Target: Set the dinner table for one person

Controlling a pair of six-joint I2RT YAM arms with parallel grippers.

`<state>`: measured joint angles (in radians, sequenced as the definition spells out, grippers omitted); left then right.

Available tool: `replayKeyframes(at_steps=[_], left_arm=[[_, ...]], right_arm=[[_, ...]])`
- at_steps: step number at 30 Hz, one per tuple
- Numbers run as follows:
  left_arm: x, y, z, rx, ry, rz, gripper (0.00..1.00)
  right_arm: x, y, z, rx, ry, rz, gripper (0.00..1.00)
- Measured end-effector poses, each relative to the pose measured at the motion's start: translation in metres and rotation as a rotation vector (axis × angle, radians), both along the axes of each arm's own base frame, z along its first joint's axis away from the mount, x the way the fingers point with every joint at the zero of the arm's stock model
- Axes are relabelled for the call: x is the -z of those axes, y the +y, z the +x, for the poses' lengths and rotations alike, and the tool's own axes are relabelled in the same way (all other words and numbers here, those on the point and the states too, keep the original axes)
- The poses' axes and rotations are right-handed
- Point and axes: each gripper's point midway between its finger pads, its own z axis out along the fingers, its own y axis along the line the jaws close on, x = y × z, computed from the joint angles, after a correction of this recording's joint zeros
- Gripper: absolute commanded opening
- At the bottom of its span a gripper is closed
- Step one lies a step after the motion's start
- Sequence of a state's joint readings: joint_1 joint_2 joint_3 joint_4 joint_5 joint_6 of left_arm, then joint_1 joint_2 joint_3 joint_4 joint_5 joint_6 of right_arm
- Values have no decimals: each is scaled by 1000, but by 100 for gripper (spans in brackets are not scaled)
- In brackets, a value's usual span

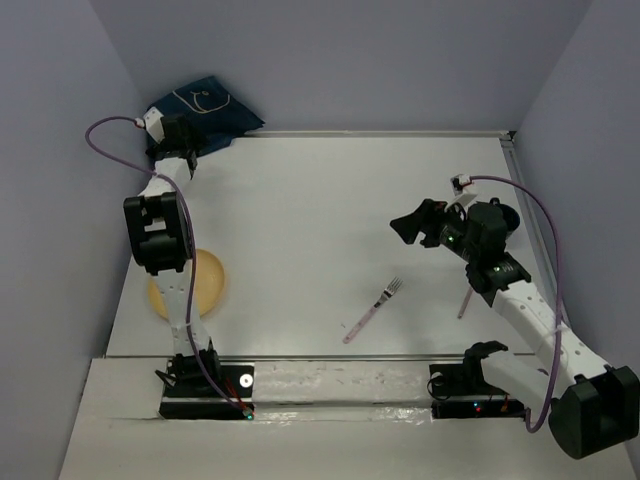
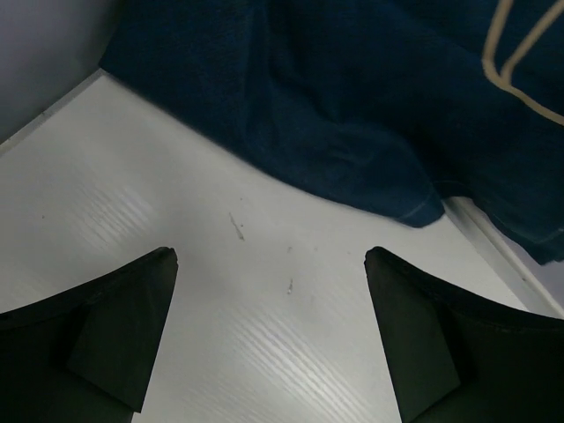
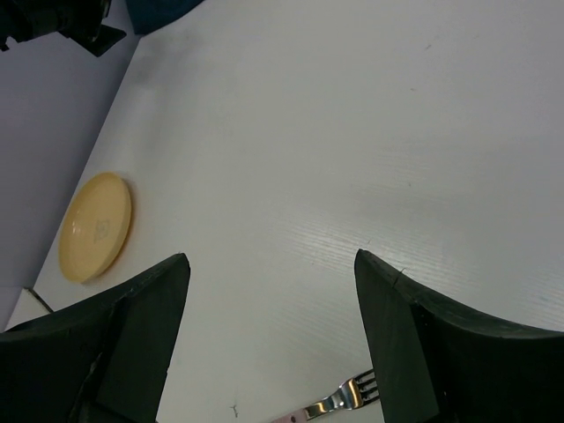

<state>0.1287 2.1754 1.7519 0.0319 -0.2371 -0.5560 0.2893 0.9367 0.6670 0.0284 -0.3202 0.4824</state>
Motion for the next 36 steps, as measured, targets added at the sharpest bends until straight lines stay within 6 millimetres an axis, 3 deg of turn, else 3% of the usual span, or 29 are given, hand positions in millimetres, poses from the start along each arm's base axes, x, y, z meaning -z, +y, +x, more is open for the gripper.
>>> replayKeyframes(at_steps=[2, 5, 14, 17, 23, 26, 33, 36], left_arm=[[18, 9, 6, -17, 28, -9, 99], [29, 21, 25, -35, 28, -20, 99], [37, 45, 84, -57, -29, -24, 91], [50, 50, 84, -74, -12, -40, 84], [79, 59, 75, -118, 64, -41, 83], [83, 63, 70, -143, 87, -27, 82], [85, 71, 72, -168, 83, -25, 50], [86, 73, 77, -164, 64, -37, 24]], right_arm=[[4, 2, 0, -10, 15, -3, 81], [10, 3, 2, -13, 33, -7, 81], [14, 10, 6, -49, 61, -1, 80], [18, 11, 10, -47, 80, -6, 79], [29, 14, 19, -47, 116, -15, 79], [36, 15, 22, -48, 137, -20, 78], [38, 16, 23, -49, 147, -18, 77], [37, 16, 23, -49, 145, -13, 77]])
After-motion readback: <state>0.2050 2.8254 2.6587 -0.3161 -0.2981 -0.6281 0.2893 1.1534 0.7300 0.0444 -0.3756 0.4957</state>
